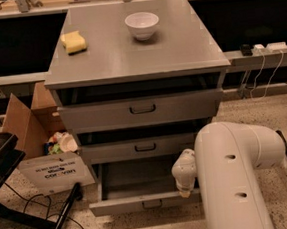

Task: Open bottom drawer

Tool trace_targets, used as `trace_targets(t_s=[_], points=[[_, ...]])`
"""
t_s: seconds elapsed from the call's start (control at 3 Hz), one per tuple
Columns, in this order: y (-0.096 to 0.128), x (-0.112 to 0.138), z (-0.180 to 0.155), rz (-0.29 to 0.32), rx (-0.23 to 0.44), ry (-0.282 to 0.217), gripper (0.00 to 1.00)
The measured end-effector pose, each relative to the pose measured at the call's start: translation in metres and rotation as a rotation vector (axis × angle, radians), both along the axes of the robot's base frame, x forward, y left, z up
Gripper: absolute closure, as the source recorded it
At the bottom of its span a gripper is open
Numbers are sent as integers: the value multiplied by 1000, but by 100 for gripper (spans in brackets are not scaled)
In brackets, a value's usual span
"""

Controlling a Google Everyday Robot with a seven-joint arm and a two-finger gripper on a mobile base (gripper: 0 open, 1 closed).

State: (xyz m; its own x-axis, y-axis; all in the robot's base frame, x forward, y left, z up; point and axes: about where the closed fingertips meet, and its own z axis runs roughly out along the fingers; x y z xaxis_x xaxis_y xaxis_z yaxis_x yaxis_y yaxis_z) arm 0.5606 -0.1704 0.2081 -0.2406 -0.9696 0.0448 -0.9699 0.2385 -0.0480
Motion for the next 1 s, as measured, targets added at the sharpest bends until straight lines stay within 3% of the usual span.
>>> trace_targets(t_s=[0.33,0.67,1.0], points=[[0,0,0,0,0,0,15],[0,0,0,0,0,0,0],[0,0,0,0,0,1,0]])
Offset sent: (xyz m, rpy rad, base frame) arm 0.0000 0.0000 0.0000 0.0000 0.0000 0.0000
